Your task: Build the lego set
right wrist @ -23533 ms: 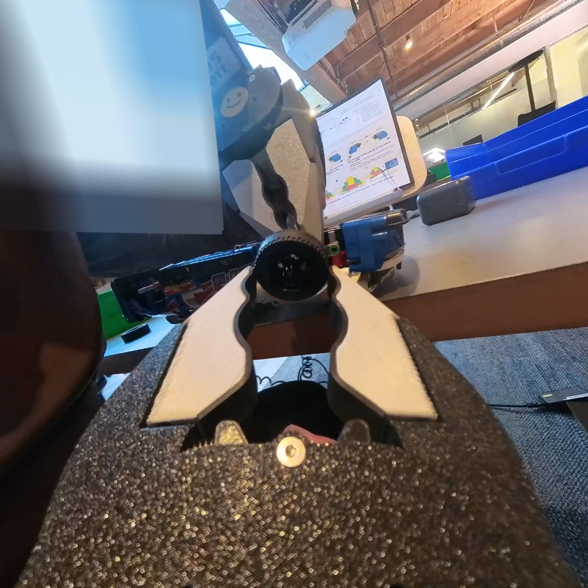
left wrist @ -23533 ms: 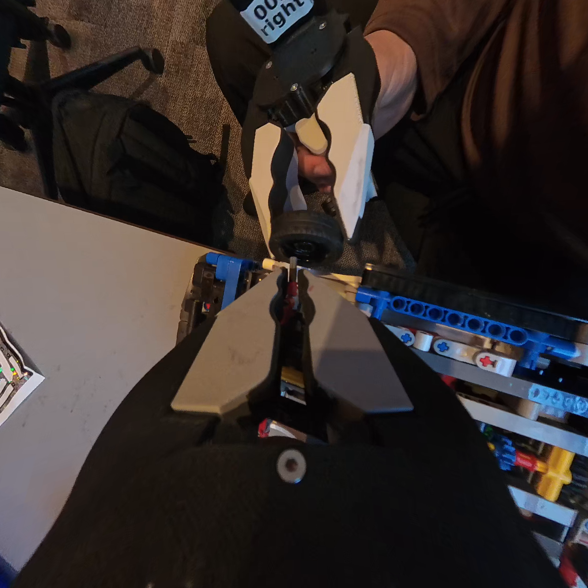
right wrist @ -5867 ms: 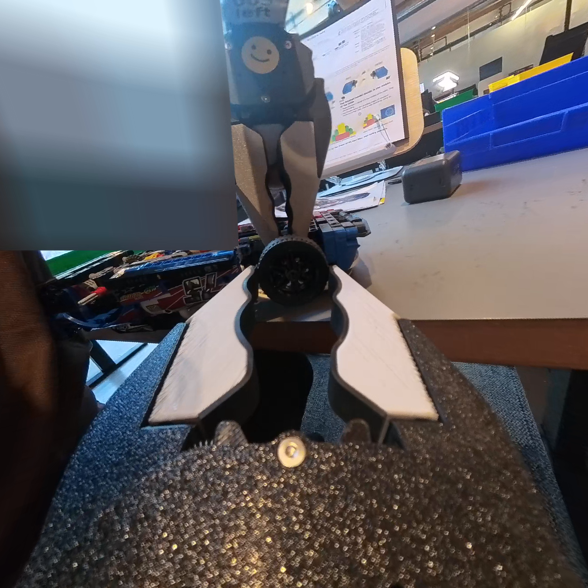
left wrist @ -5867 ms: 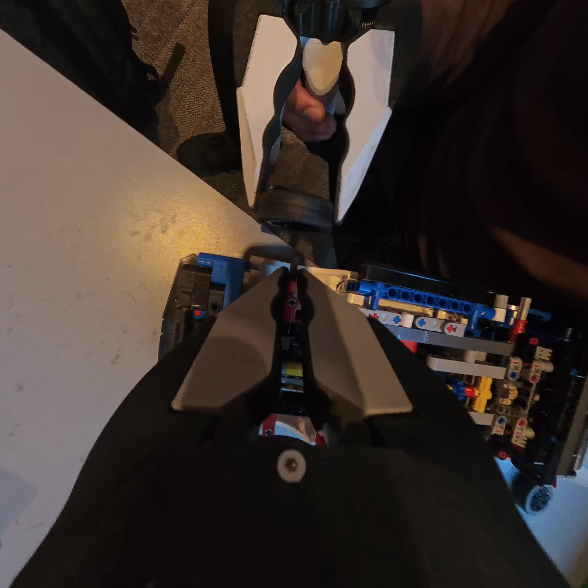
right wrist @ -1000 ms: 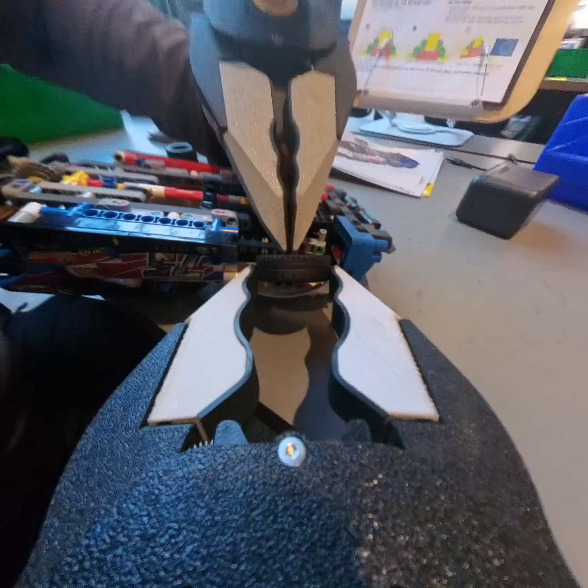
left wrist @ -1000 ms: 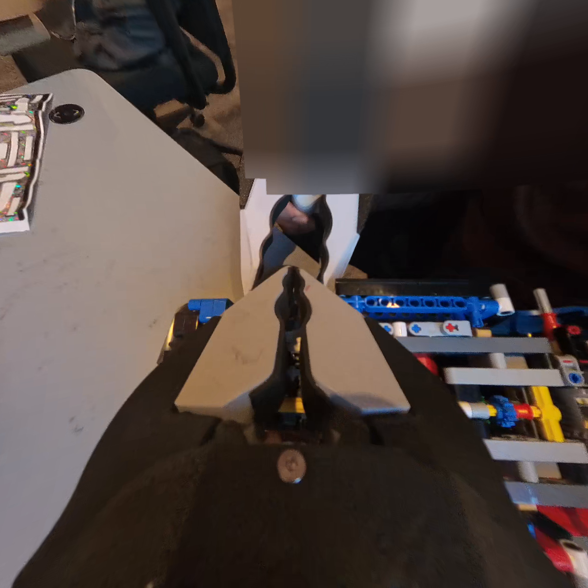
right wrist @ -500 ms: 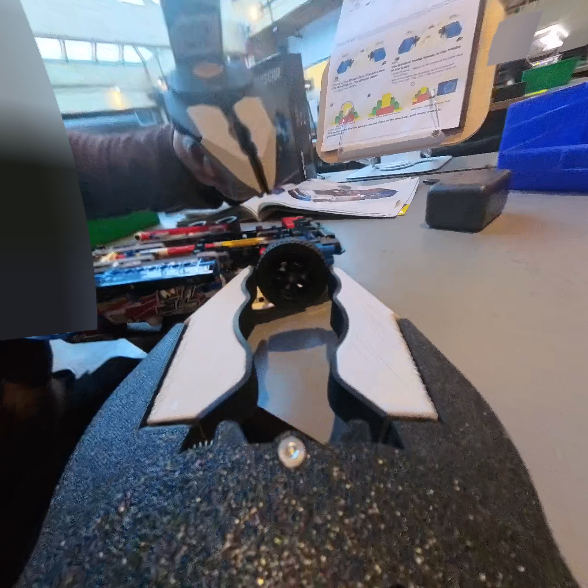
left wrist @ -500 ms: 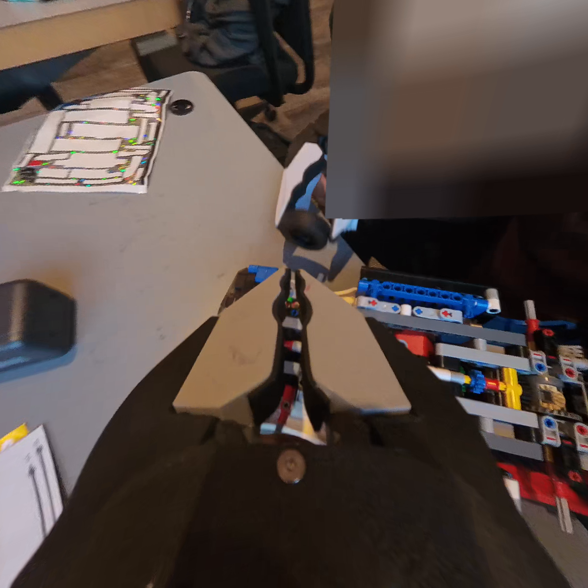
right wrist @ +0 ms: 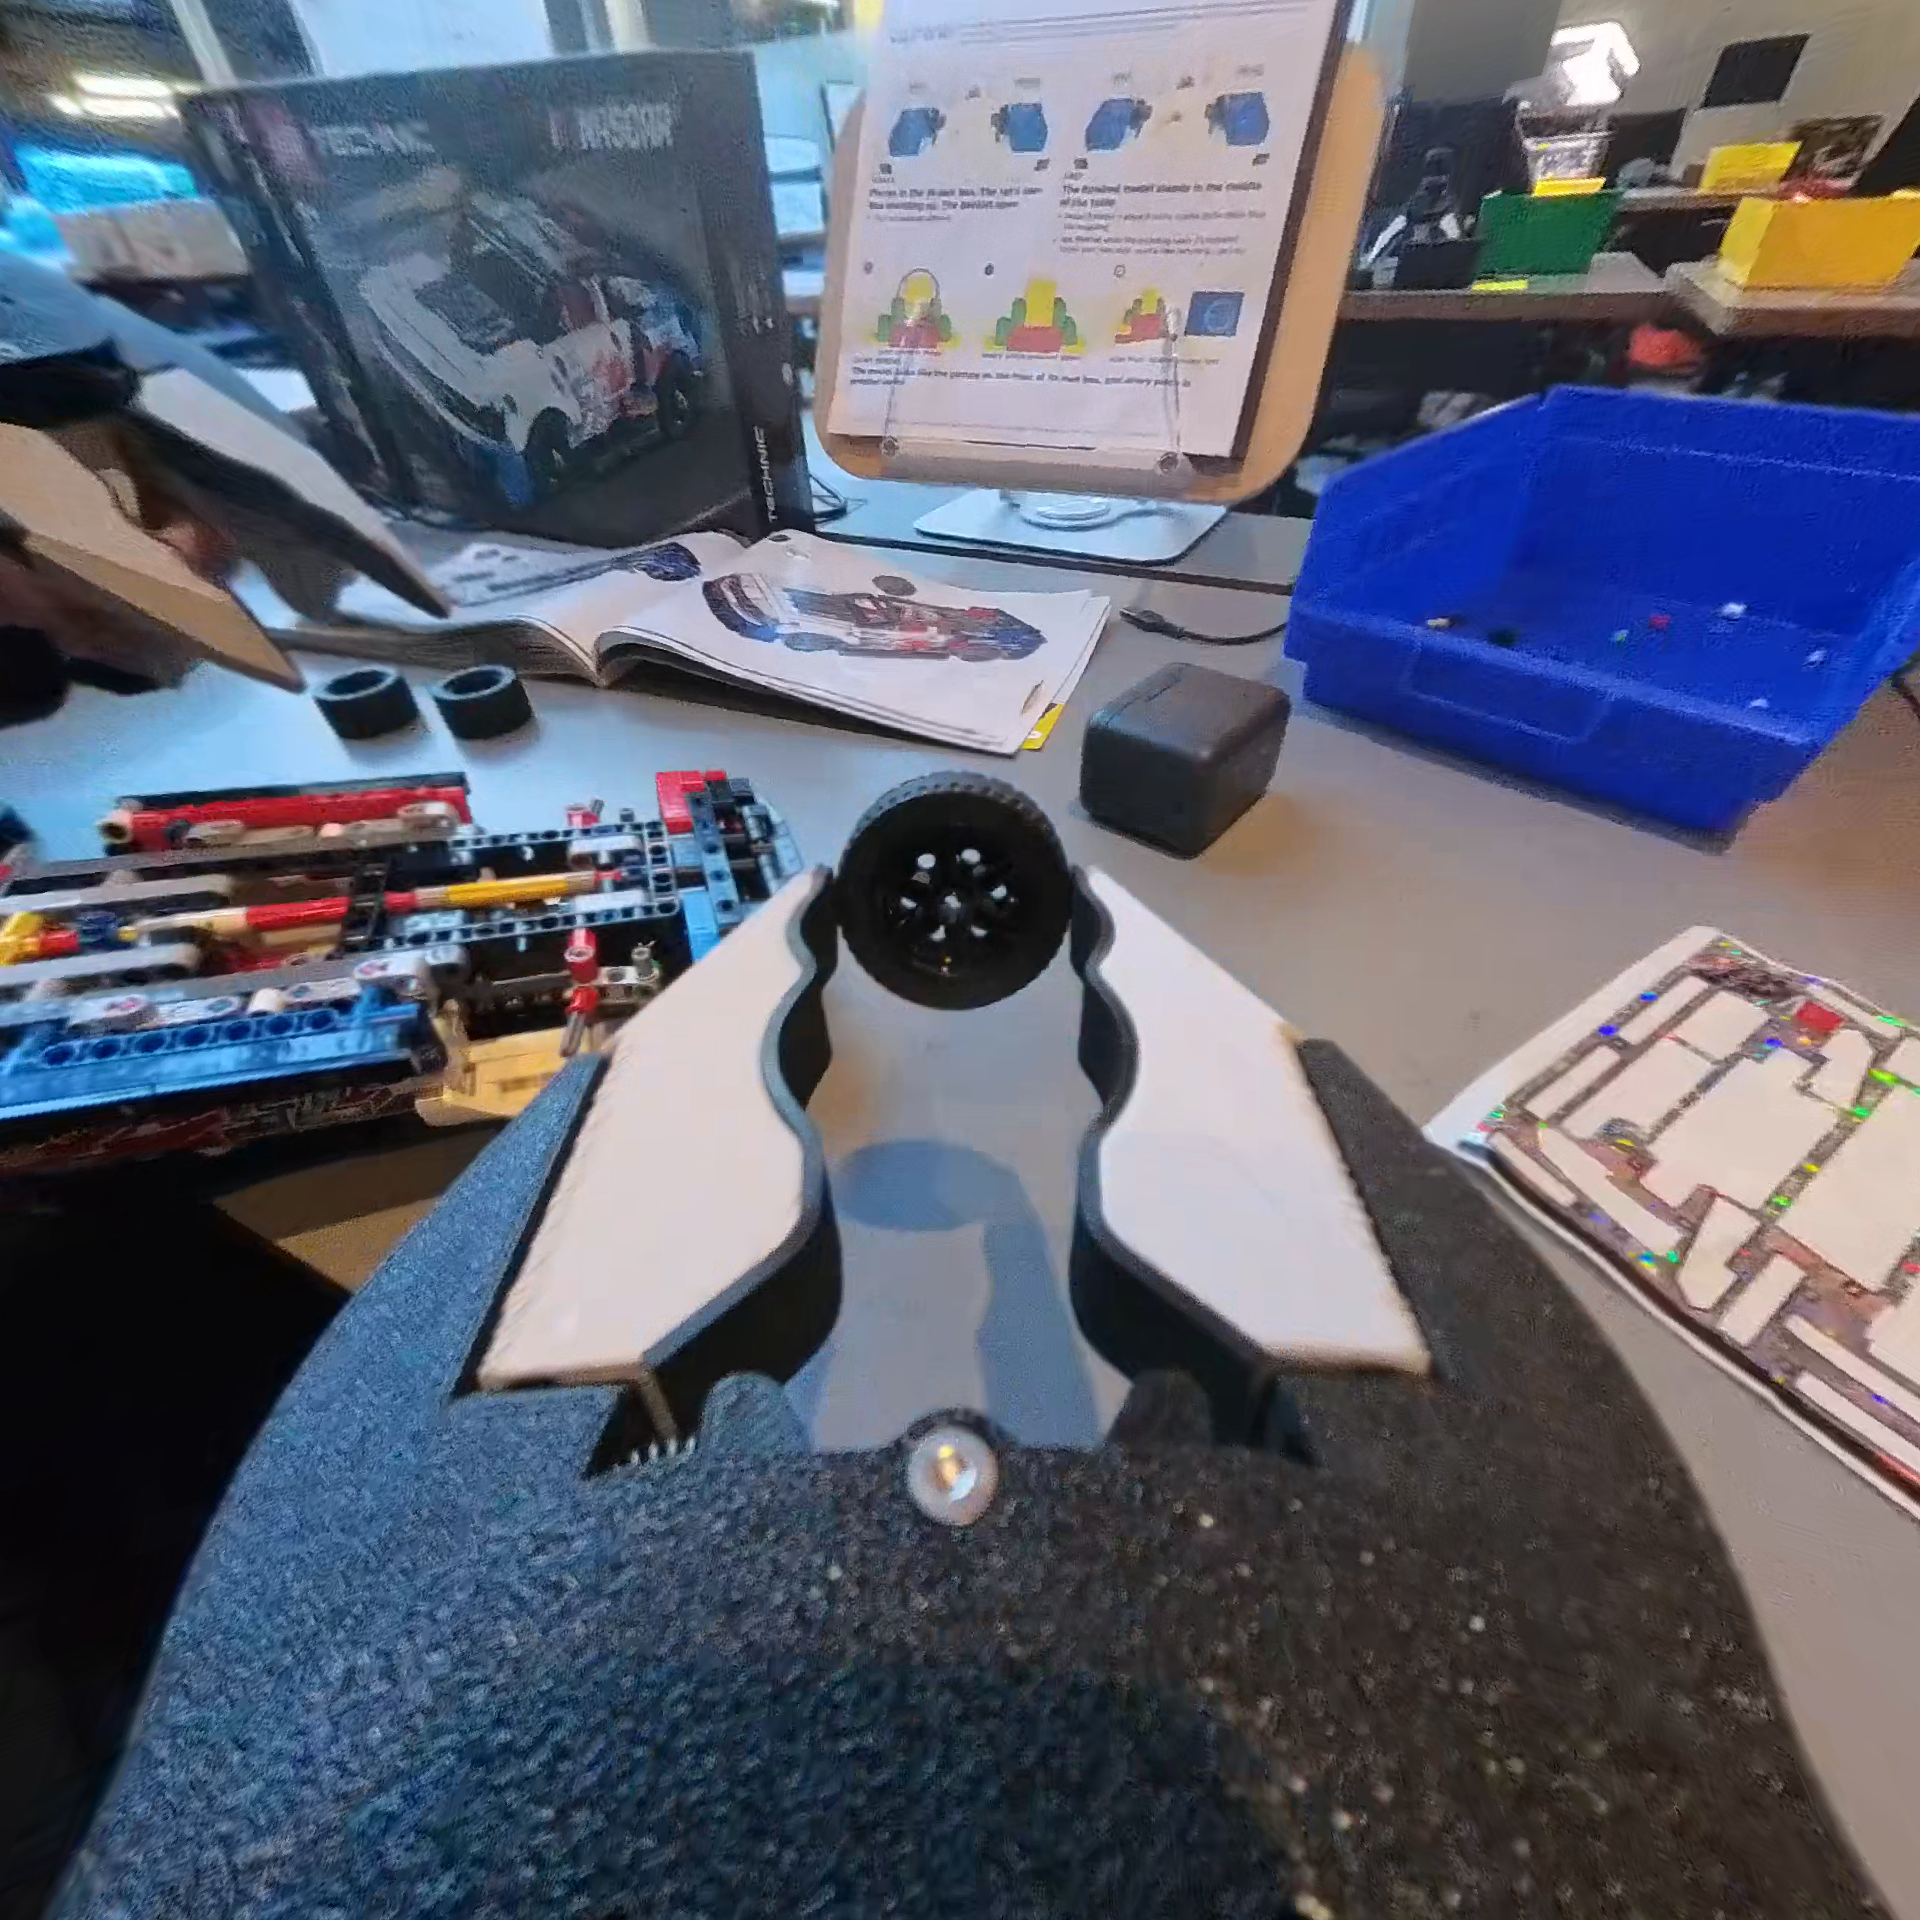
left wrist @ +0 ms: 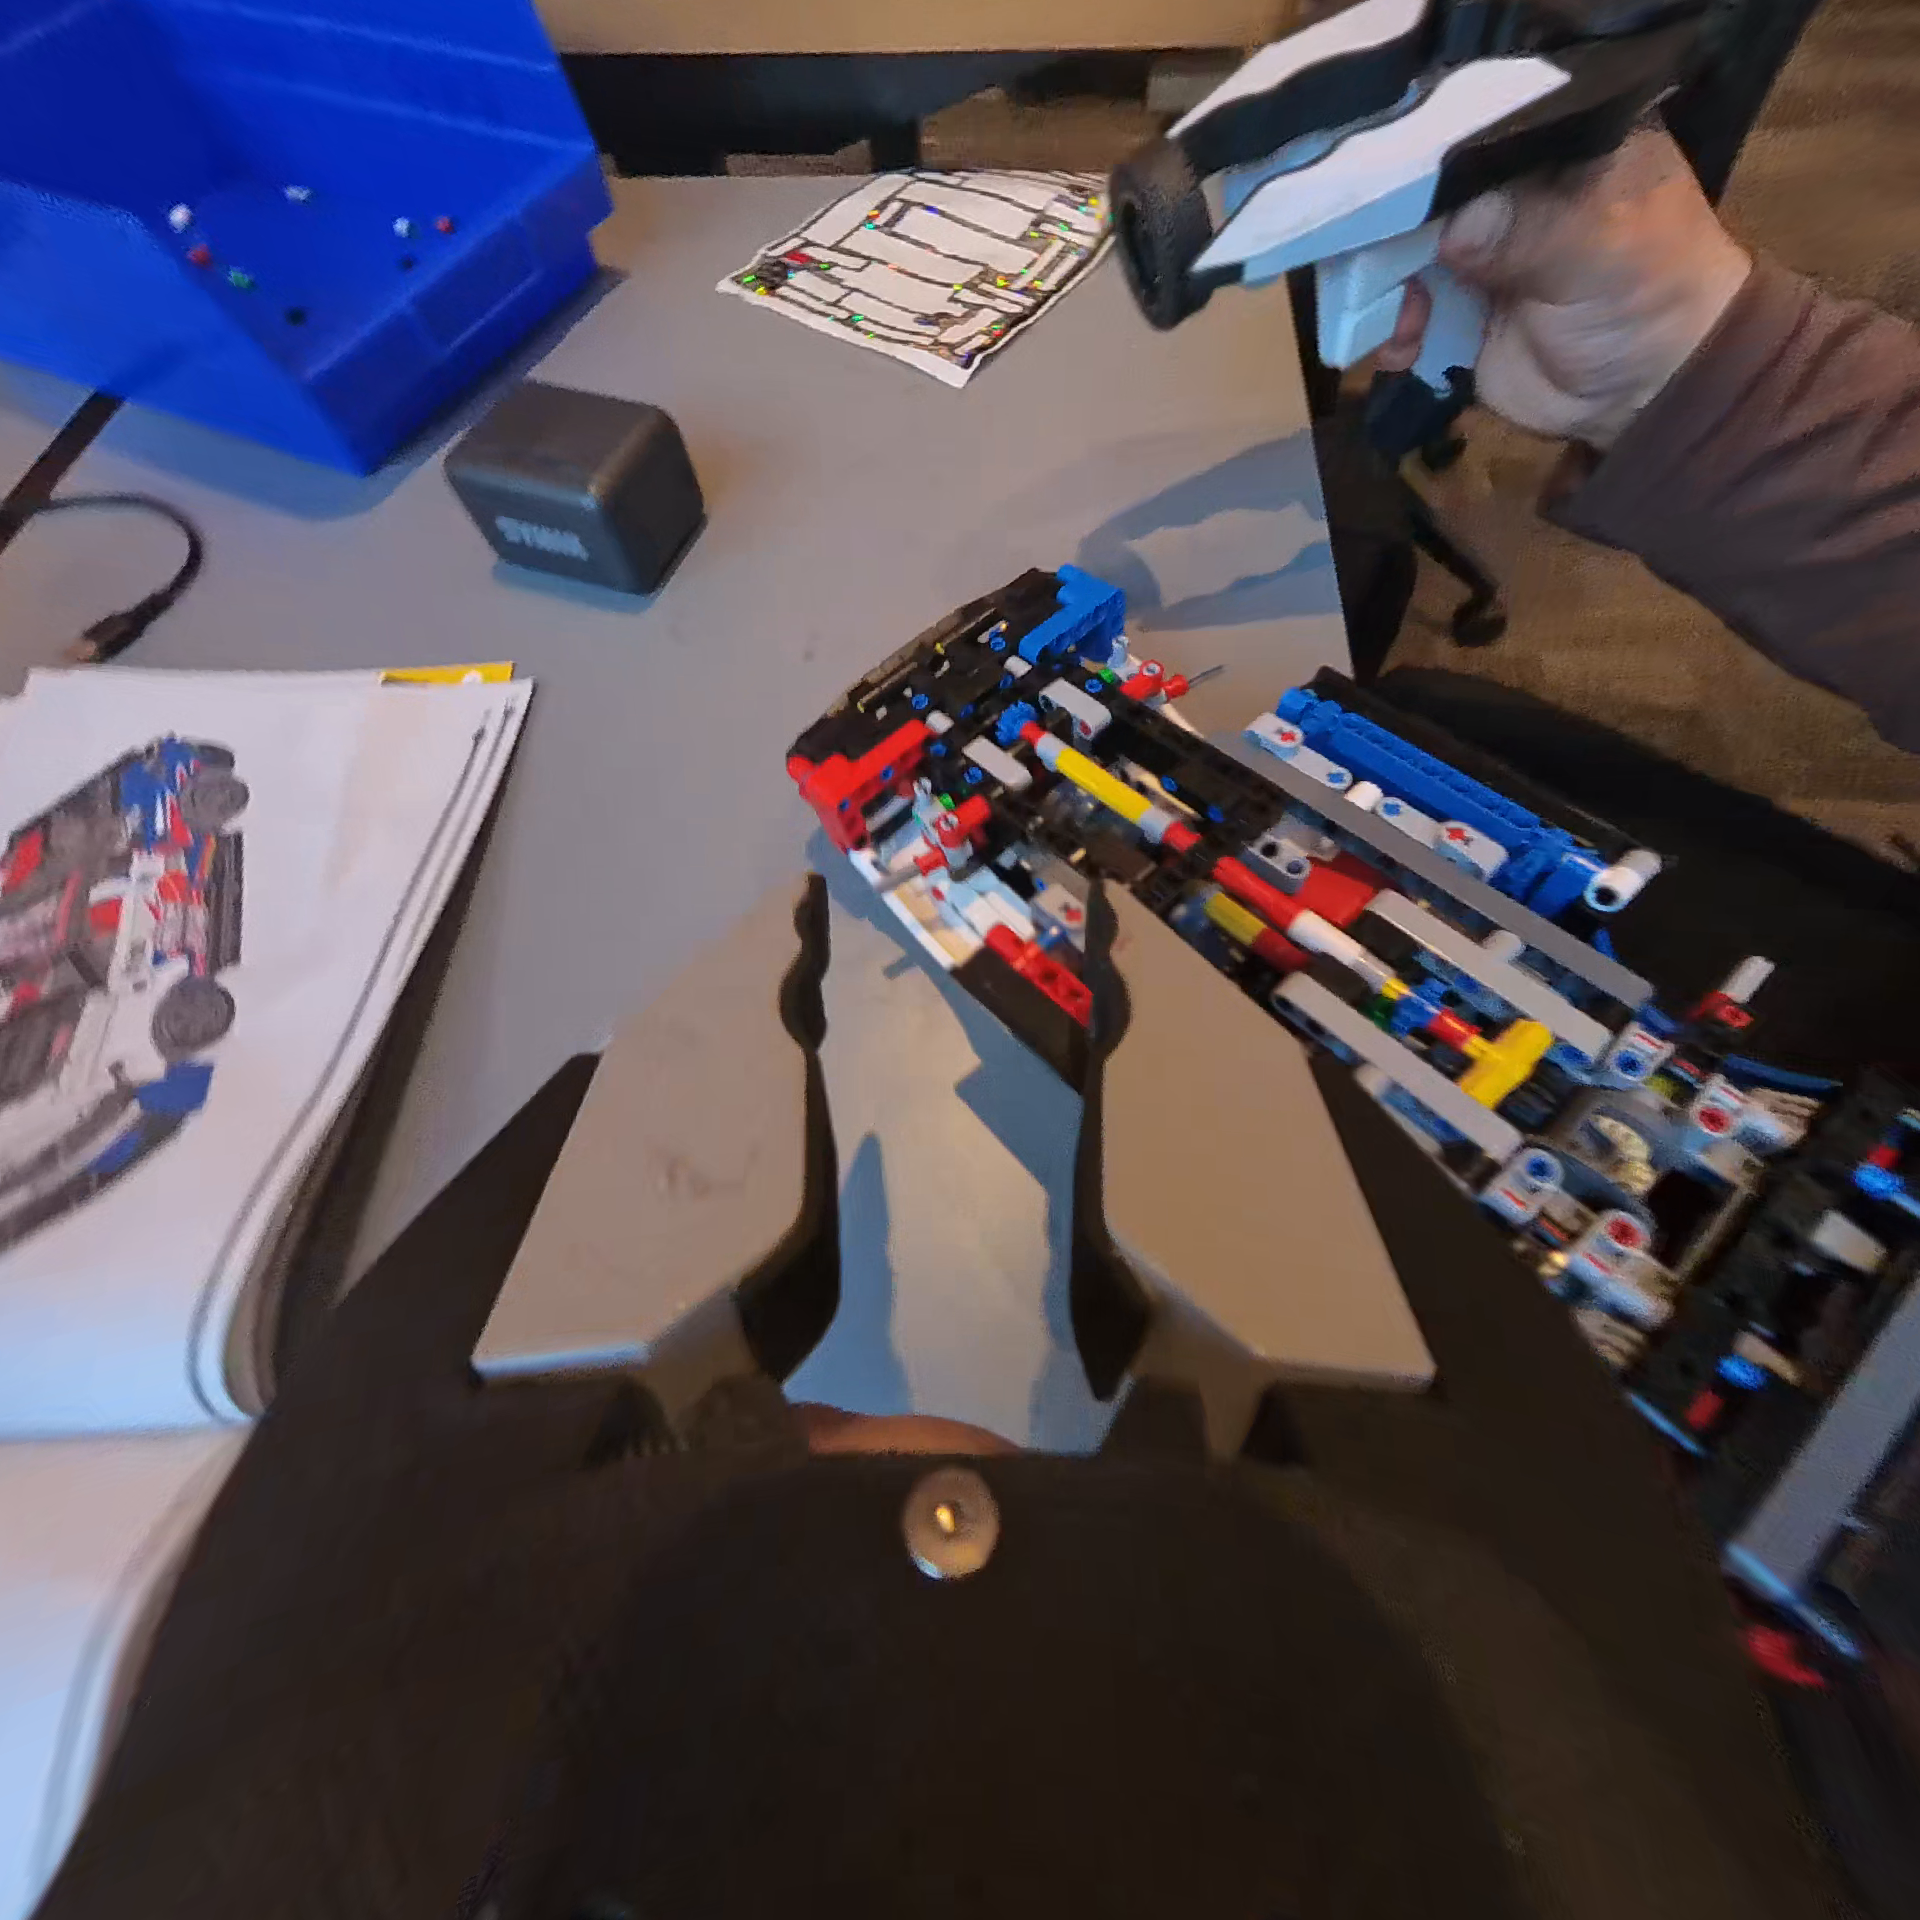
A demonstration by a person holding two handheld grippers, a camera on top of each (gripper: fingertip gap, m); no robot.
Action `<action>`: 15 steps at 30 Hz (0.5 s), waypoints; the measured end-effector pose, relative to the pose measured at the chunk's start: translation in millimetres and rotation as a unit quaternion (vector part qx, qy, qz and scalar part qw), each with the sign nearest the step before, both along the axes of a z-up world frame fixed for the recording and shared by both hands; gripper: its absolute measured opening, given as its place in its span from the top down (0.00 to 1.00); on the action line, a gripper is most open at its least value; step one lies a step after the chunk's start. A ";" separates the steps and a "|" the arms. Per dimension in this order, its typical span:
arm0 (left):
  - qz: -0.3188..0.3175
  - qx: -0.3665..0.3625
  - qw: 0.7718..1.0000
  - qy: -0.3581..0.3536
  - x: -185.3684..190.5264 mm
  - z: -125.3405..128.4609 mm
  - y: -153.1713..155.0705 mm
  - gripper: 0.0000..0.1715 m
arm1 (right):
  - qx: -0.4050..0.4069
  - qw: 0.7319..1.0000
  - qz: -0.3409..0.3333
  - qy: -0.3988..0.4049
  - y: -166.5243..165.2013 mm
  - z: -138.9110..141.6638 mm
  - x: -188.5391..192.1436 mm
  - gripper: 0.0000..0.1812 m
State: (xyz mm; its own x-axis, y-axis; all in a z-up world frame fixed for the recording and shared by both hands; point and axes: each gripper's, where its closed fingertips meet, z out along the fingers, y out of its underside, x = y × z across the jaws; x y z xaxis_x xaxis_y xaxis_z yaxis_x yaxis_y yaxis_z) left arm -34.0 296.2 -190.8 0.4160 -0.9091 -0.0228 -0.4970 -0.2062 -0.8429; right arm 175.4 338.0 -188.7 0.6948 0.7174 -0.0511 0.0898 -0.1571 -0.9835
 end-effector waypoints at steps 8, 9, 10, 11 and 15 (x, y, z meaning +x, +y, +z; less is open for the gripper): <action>0.063 -0.006 0.998 -0.030 -30.8 -3.7 -41.4 0.65 | -0.064 0.997 0.033 -0.016 -41.2 -24.7 -18.4 0.78; 0.065 -0.005 0.997 -0.033 -32.3 -4.8 -46.2 0.65 | -0.059 0.997 0.031 -0.026 -44.2 -28.0 -19.3 0.78; 0.067 -0.005 0.997 -0.034 -33.0 -7.0 -50.7 0.65 | -0.054 0.997 0.027 -0.038 -45.3 -30.6 -19.3 0.78; 0.067 -0.006 0.997 -0.030 -33.3 -10.6 -55.0 0.65 | -0.050 0.997 0.029 -0.046 -46.3 -32.0 -19.8 0.78; 0.088 0.010 0.996 0.025 -38.5 -22.1 -61.2 0.59 | -0.019 0.997 0.040 -0.056 -48.4 -32.2 -19.7 0.78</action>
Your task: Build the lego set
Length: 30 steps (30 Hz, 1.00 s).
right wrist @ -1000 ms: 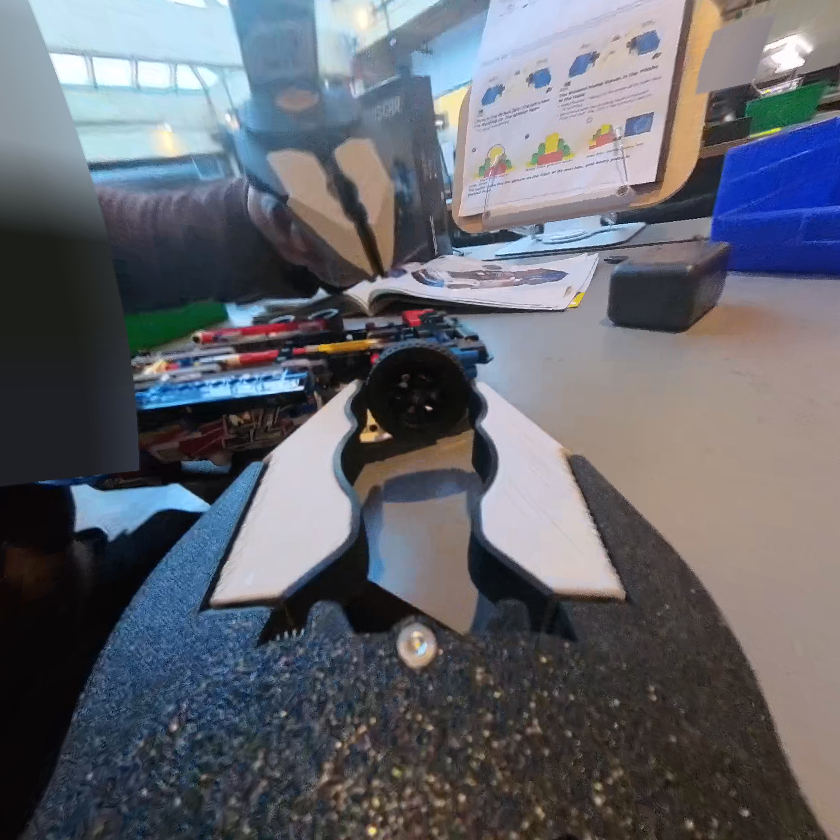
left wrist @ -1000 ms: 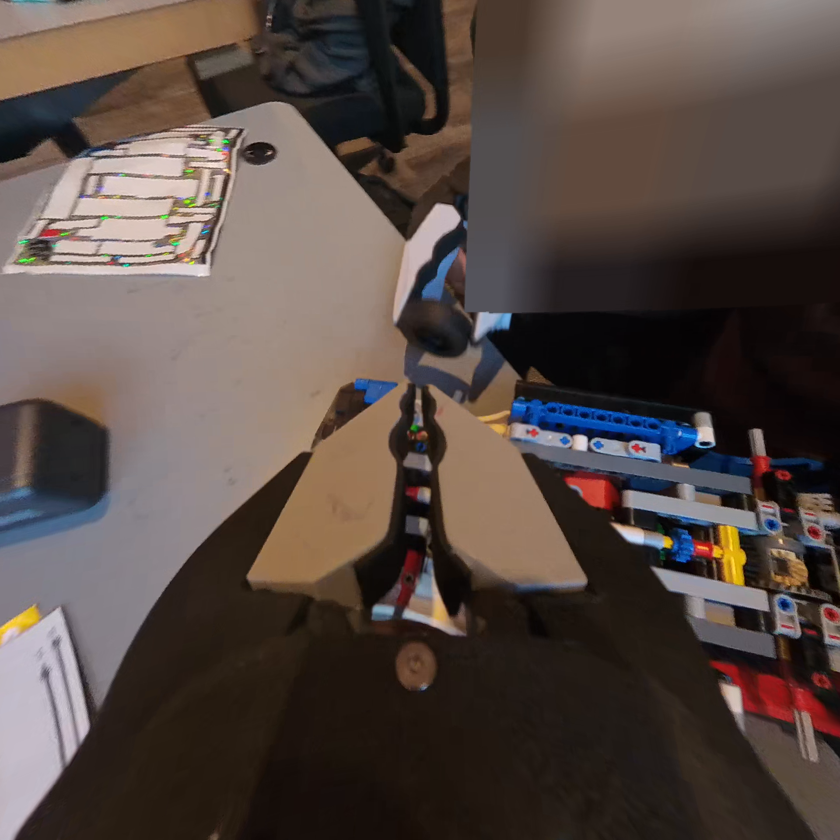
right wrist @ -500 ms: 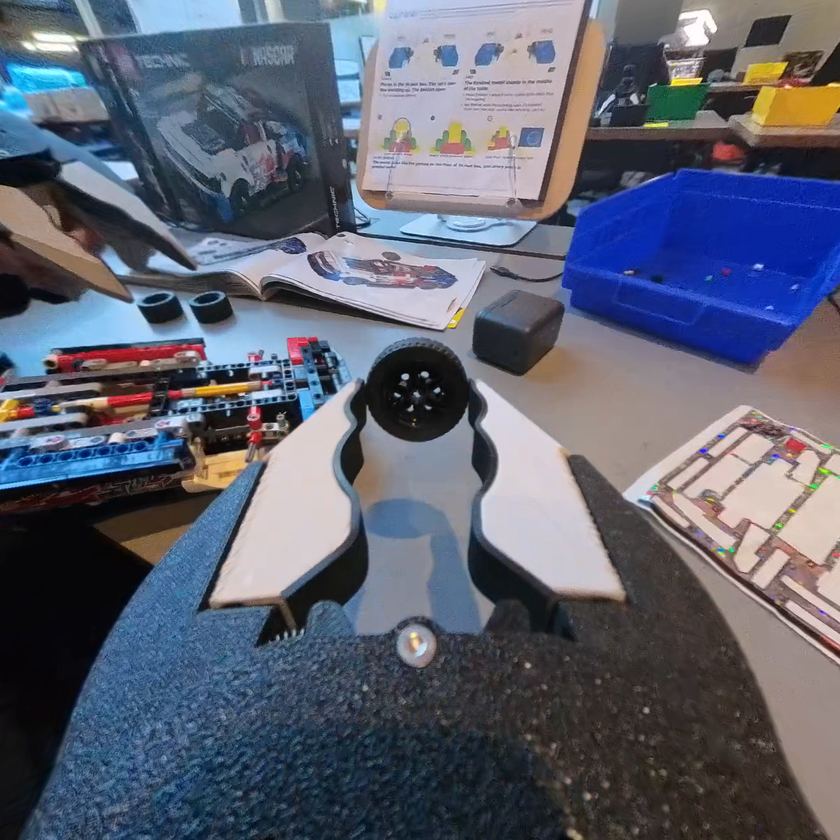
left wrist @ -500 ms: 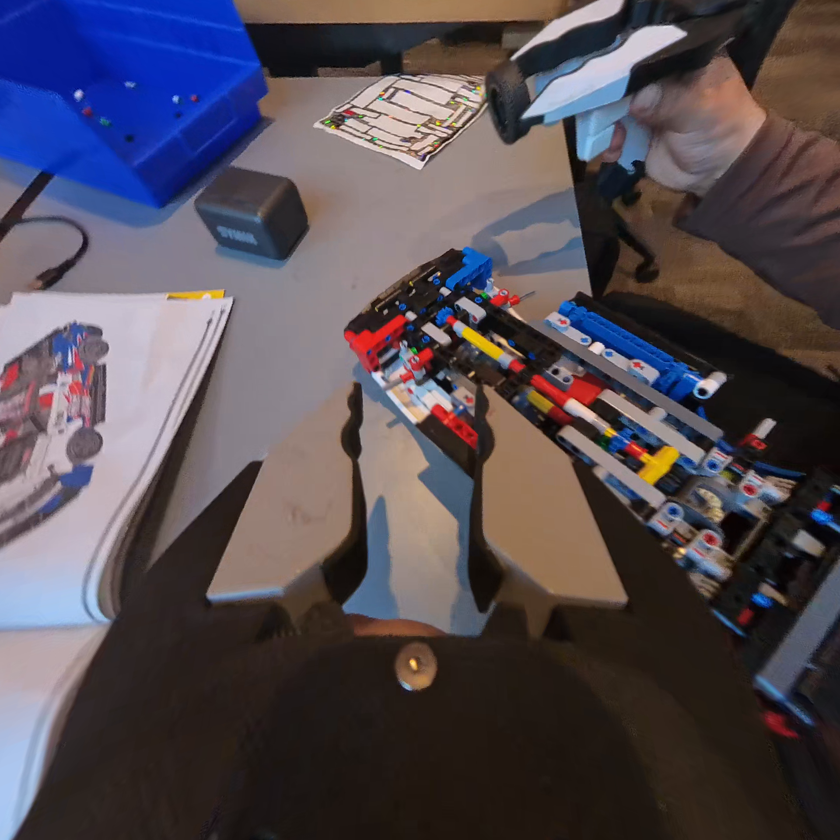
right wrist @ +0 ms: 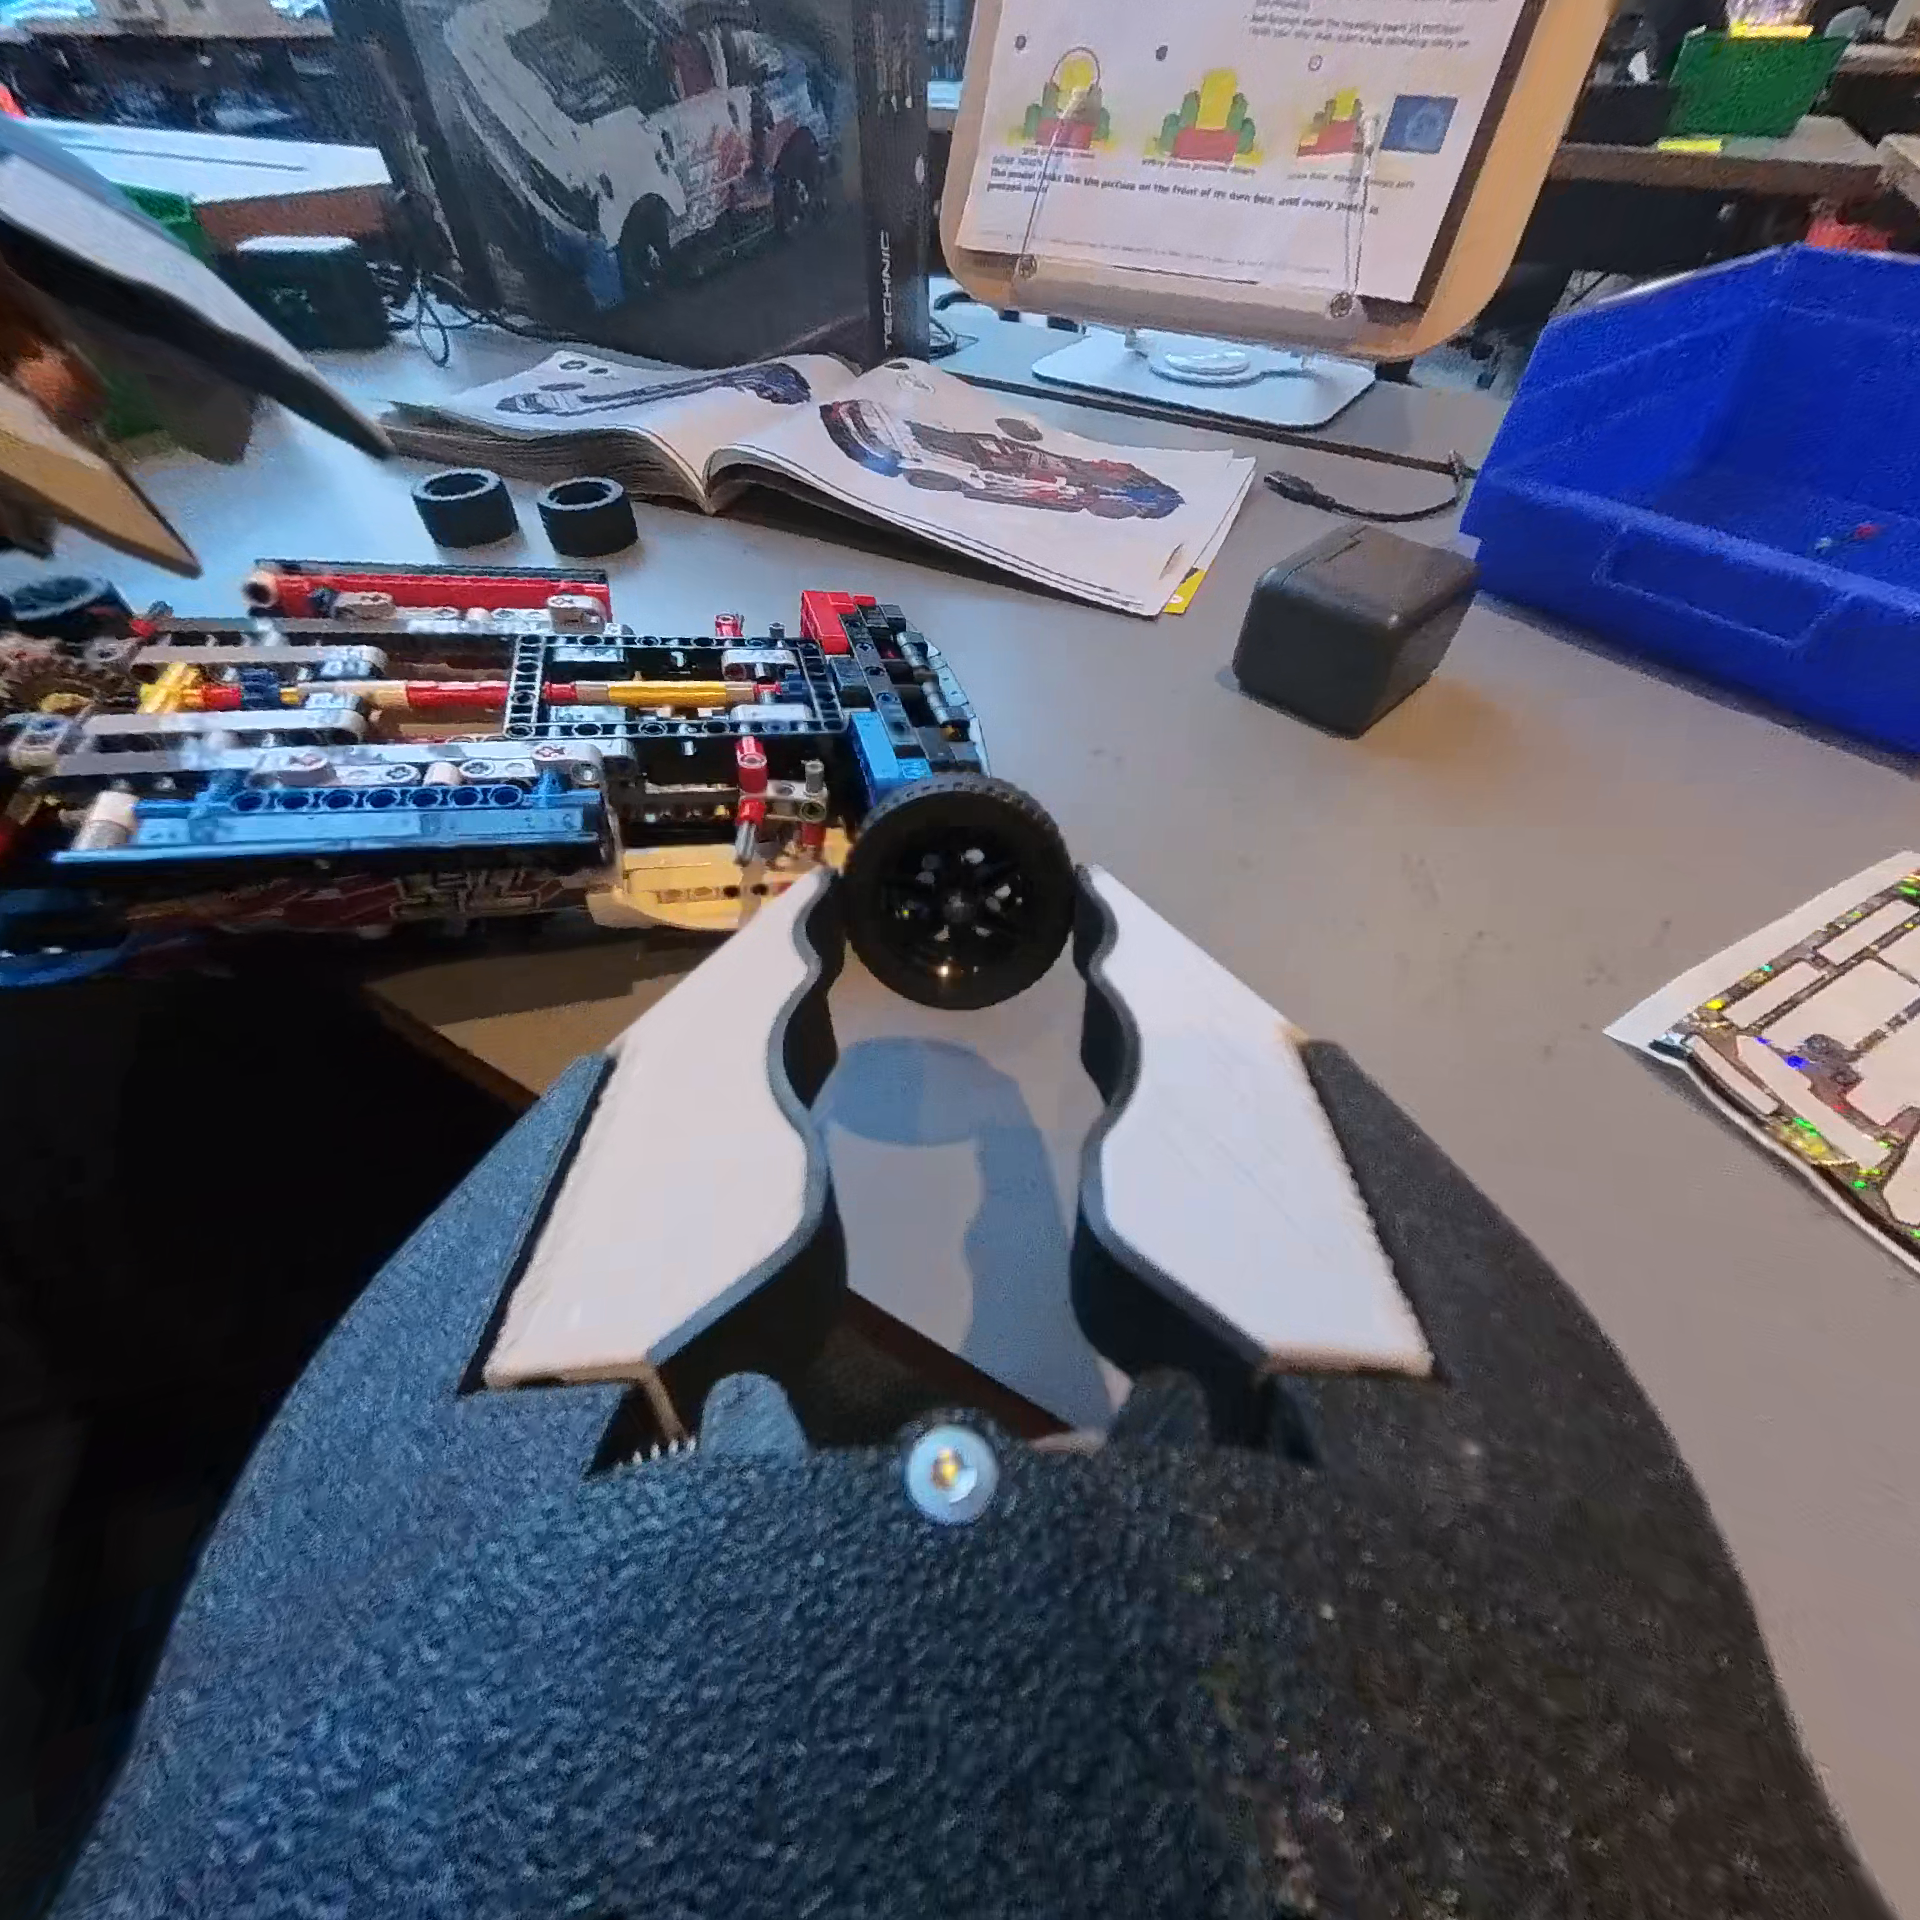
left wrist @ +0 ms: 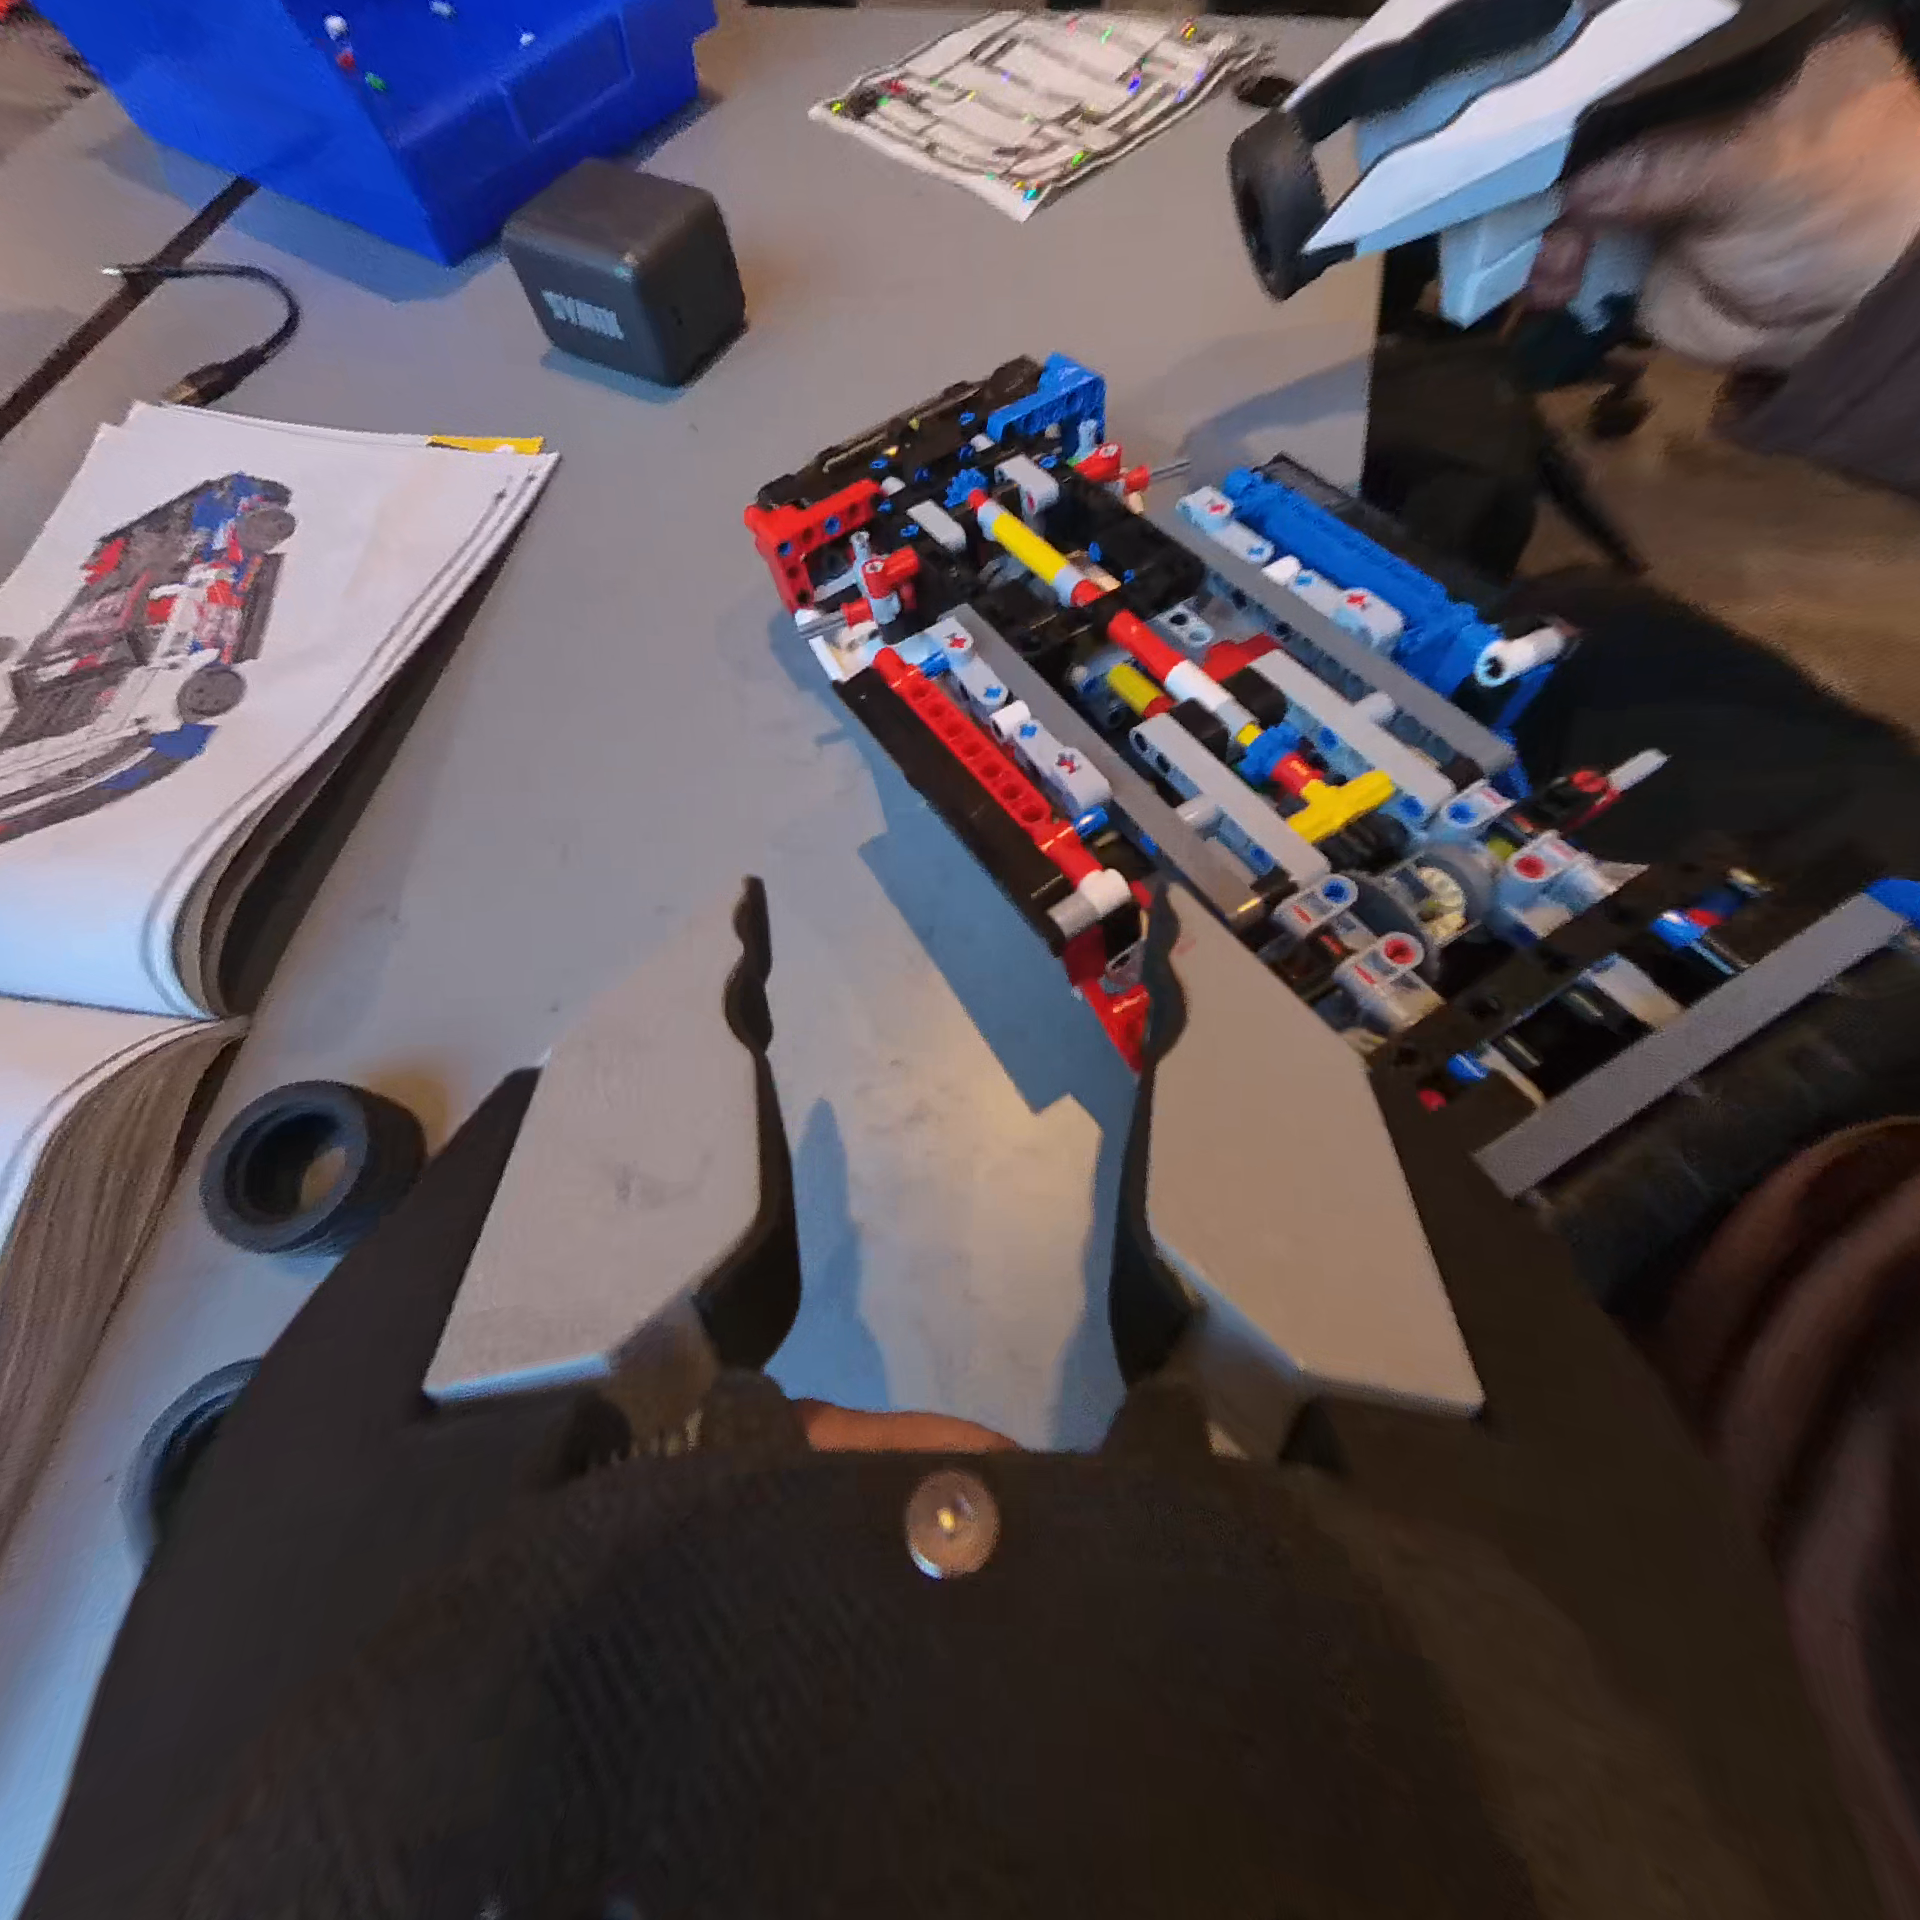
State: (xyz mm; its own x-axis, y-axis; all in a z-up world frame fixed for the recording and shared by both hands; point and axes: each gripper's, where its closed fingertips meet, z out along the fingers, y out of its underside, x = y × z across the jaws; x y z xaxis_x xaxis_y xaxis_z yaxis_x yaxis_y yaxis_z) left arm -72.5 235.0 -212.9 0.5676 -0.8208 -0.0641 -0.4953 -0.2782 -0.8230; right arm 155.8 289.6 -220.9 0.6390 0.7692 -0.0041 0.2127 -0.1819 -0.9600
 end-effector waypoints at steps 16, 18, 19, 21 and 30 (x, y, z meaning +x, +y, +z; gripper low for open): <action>0.141 0.009 0.990 0.024 20.3 10.9 29.9 0.58 | 0.152 0.982 0.097 -0.054 1.5 -1.2 -6.4 0.78; 0.147 -0.004 0.989 0.025 27.4 9.8 25.0 0.55 | 0.184 0.975 0.100 -0.070 -6.7 -2.1 -11.1 0.78; 0.157 -0.008 0.987 0.029 27.1 6.3 22.0 0.55 | 0.197 0.972 0.098 -0.085 -8.6 -4.9 -11.9 0.78; 0.180 -0.041 0.981 0.054 20.9 -9.3 11.1 0.56 | 0.205 0.968 0.096 -0.104 -11.5 -12.2 -13.7 0.78; 0.203 0.060 0.971 0.114 23.1 15.9 -24.7 0.49 | 0.169 0.969 0.112 -0.140 -18.5 -18.0 -35.5 0.78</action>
